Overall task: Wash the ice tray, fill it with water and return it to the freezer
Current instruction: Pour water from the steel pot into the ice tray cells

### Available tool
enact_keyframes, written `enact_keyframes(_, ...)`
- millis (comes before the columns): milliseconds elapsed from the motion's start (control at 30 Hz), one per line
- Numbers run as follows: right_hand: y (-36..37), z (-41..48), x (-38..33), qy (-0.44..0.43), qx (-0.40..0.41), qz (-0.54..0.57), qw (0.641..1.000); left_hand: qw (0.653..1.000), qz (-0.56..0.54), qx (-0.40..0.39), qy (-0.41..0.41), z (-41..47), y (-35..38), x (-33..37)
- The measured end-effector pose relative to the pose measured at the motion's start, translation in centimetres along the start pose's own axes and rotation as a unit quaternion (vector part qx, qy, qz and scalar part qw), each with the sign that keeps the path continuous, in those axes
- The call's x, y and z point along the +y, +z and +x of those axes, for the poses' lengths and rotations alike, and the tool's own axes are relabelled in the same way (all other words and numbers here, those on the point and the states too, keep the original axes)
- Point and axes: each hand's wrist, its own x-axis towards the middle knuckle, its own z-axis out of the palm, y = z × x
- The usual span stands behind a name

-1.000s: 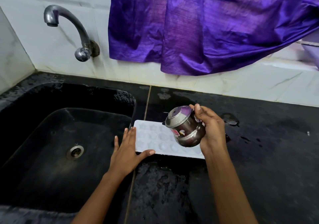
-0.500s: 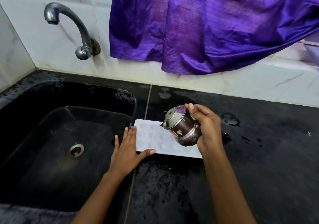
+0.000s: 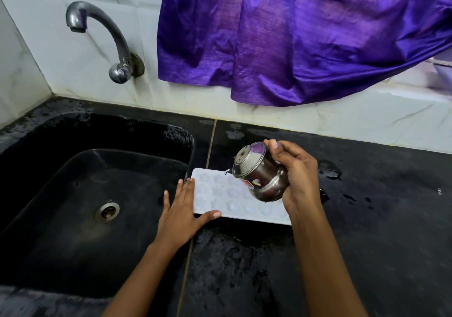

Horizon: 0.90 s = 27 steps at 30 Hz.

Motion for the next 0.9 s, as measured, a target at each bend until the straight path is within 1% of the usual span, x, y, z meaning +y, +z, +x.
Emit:
enact_keyframes(200, -0.1, 0.0, 0.1, 0.006, 0.001, 0.020, 1.000, 1.000, 0.002, 0.004, 0.002, 0.0, 0.1, -0.1)
enact_keyframes(367, -0.2, 0.0, 1.0, 0.026, 0.010, 0.068, 0.997, 1.000, 0.001, 0.002, 0.001, 0.0, 0.1, -0.1)
enact_keyframes(500, 0.2, 0.2, 1.7, 0.036, 0.011, 0.086, 0.996, 1.000, -0.004, 0.003, 0.000, 0.0, 0.0, 0.0)
enact_keyframes(900, 1.8, 0.0, 3.0, 0.034, -0.021, 0.013, 0.999, 1.000, -0.006, 0.000, -0.001, 0.0, 0.0, 0.0)
